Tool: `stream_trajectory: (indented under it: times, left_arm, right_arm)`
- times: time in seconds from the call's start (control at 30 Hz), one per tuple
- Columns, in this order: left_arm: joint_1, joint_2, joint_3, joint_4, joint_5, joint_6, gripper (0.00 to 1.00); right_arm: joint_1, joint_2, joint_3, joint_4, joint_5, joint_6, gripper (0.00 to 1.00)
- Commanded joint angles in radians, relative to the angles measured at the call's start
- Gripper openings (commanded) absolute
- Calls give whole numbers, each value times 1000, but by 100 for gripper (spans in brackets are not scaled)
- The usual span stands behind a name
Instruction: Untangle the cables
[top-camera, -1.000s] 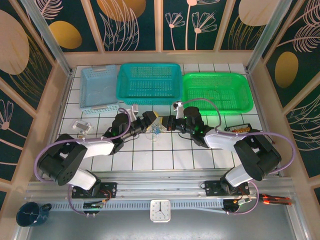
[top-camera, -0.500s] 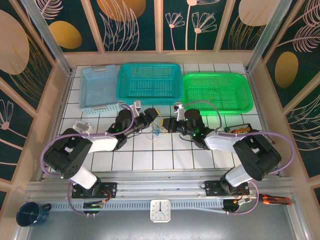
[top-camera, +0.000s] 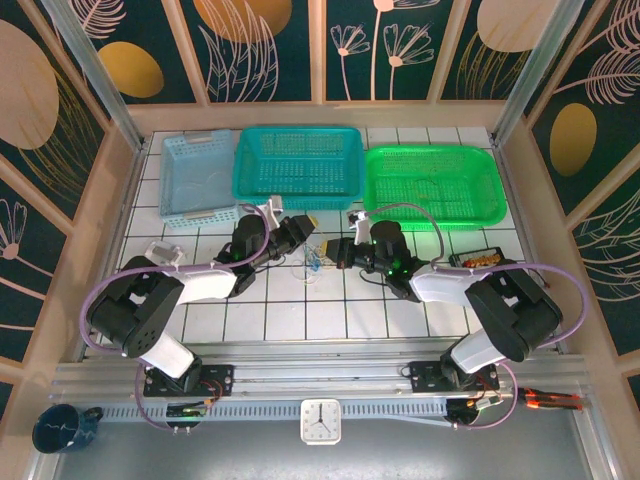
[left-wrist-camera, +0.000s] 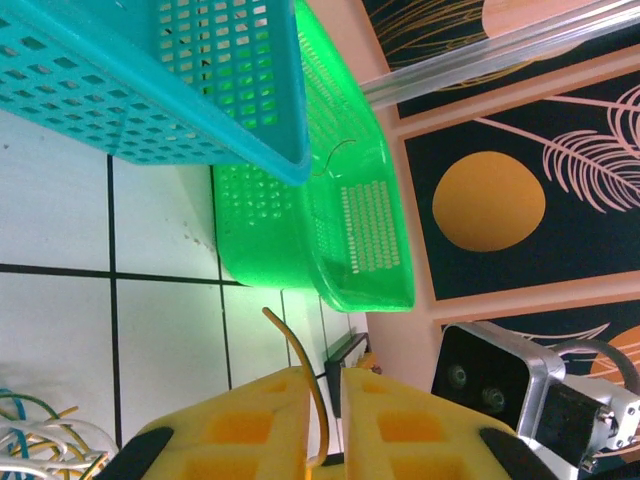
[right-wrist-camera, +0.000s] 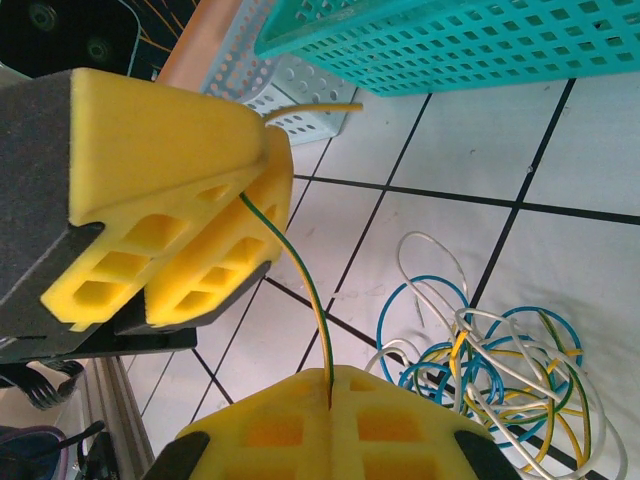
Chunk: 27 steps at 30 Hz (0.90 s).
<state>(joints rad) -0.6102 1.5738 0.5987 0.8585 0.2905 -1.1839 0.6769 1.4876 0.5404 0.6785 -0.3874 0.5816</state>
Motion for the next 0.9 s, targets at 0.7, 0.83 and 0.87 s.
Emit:
stream_trajectory:
  times: [0.7, 0.83, 0.87]
  left_arm:
    - [-6, -84, 77, -28, 61, 265, 0]
    - [-7, -90, 78, -34, 68, 284, 0]
    - [-7, -90, 78, -35, 71, 286, 0]
  right_arm:
    - [-10, -158, 49, -207, 124, -170, 50]
    - [-17, -165, 87, -233, 119, -201, 53]
    - [-17, -160, 99, -237, 116, -206, 53]
